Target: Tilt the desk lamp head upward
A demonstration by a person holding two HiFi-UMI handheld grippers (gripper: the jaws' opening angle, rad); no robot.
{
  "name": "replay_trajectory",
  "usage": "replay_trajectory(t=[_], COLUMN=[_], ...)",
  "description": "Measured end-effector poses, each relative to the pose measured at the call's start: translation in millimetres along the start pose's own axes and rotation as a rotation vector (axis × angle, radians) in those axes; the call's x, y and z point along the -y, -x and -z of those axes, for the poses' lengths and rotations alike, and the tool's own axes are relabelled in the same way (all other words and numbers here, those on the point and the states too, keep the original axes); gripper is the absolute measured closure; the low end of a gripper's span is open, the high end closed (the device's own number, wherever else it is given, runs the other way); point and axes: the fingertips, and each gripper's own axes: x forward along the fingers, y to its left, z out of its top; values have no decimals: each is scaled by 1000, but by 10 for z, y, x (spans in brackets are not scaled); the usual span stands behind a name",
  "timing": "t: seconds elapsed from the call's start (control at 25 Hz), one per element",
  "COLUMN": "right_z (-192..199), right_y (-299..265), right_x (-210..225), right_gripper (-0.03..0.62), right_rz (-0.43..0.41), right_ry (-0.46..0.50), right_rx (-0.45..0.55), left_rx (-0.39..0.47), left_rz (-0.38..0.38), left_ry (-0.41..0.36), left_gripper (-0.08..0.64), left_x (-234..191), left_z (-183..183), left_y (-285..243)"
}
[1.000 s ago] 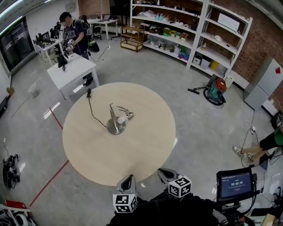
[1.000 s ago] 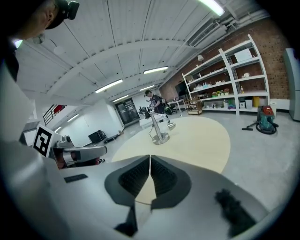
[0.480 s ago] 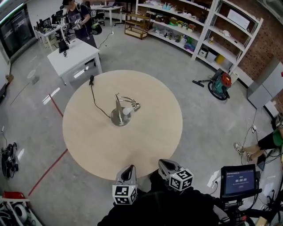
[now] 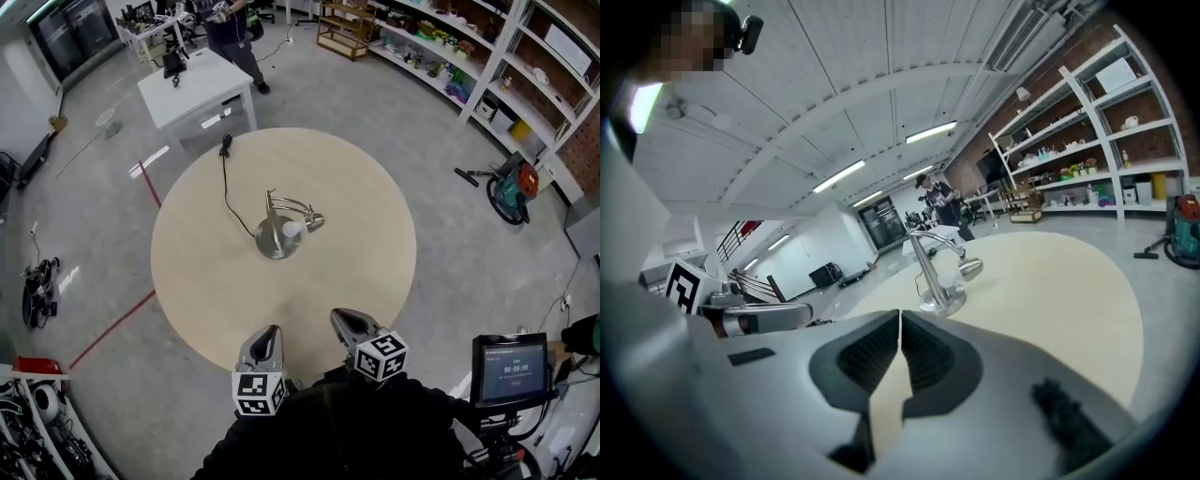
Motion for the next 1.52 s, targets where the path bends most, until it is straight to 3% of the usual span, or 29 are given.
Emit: replay_trajectory(t=[0.28, 0.48, 0.68, 0.88, 1.12, 1.36, 1.52], right_z=[-265, -407, -579, -615, -561, -350, -315], right_y=[-328, -656, -1040, -1426, -1833, -2162, -2252], right_x=[401, 727, 1107, 1360, 1468, 1613, 1688], right_gripper=[581, 564, 474, 387, 301, 288, 288], right_rz=[-49, -61, -39, -41, -51, 20, 46], right_ry=[40, -34, -125, -197, -294, -422, -475], right_rx=[-21, -26, -8, -21, -26, -41, -35], left_rx=[-16, -3, -11, -41, -86, -174, -236], left_rz=[-120, -213, -299, -365, -333, -144, -85], left_ry=[-18, -22, -78, -153, -198, -252, -251], left_gripper=[540, 540, 519, 445, 380, 326, 322], left_x=[-112, -315, -551, -886, -1245, -1317, -1348], left_z=[-161, -359, -539, -674, -694, -344, -101], left_y=[-349, -427, -545, -784, -1171, -1737, -2078])
